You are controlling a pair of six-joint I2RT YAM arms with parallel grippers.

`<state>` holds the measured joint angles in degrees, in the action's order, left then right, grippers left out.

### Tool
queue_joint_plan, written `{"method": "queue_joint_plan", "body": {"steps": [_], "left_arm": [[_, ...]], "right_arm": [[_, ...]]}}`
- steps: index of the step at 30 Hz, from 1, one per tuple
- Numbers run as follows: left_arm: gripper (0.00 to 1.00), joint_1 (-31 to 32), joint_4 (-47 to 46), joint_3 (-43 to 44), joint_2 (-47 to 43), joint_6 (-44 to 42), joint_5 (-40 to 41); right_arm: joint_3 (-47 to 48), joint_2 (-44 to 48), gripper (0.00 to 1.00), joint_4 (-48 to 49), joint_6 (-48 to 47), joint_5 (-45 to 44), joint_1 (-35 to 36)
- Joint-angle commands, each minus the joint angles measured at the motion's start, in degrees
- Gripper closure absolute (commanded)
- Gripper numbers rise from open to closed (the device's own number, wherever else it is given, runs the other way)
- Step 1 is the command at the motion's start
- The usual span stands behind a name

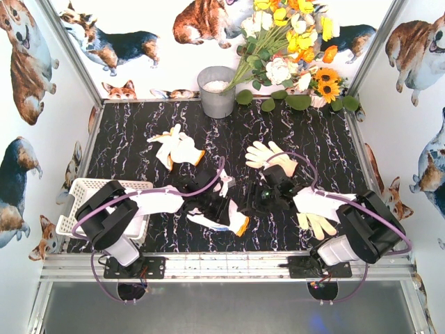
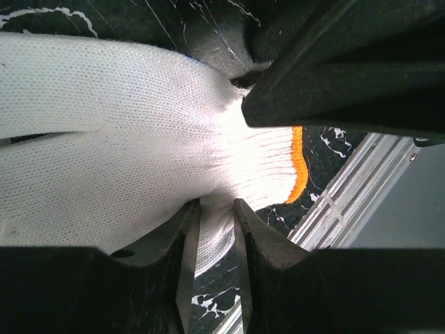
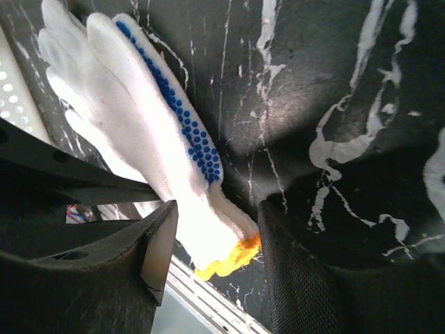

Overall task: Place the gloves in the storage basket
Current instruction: Pair the glove with the glove.

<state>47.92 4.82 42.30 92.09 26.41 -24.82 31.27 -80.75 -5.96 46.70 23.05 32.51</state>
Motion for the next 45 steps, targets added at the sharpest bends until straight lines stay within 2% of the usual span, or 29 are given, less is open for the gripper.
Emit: {"method": "queue_joint_plan", "body": {"steps": [1, 18, 24, 31, 34, 38, 42, 45], "left_arm": [[0.78, 0.2, 0.7, -1.9, 1.2, -0.8, 1.6], [0.79, 0.2, 1.3, -2.2, 0.2, -1.3, 4.0], [0.79, 0.2, 1.5, -2.6, -0.8, -1.6, 4.8], [0.79, 0.2, 1.9, -2.6, -1.4, -2.1, 5.6], [0.78, 0.2, 1.4, -2.6, -2.1, -2.1, 6.1], [0.68, 0.2, 1.6, -2.0, -4.5, -1.6, 8.7], [0.52, -0.2, 2.6, -1.5, -8.3, 0.1, 11.9], [0.42, -1.7, 2.7, -2.5, -11.5, 3.7, 13.8]], "right_arm": [[-2.6, -2.4, 0.48, 3.9, 0.4, 2.4, 0.1], [-5.1, -3.1, 0.54, 4.8, 3.6, 3.2, 3.9], [-5.2, -2.9, 0.63, 5.0, 4.4, 4.3, 4.1], [-5.3, -2.4, 0.65, 5.2, 5.1, 5.5, 4.3], [-5.3, -2.7, 0.7, 5.2, 5.8, 5.8, 4.3], [-6.0, -2.2, 0.83, 6.7, 8.4, 5.5, 4.4], [-7.8, -0.2, 0.98, 9.4, 13.0, 3.3, 4.5], [-9.5, 1.3, 1.0, 11.6, 17.5, 0.4, 4.5]]}}
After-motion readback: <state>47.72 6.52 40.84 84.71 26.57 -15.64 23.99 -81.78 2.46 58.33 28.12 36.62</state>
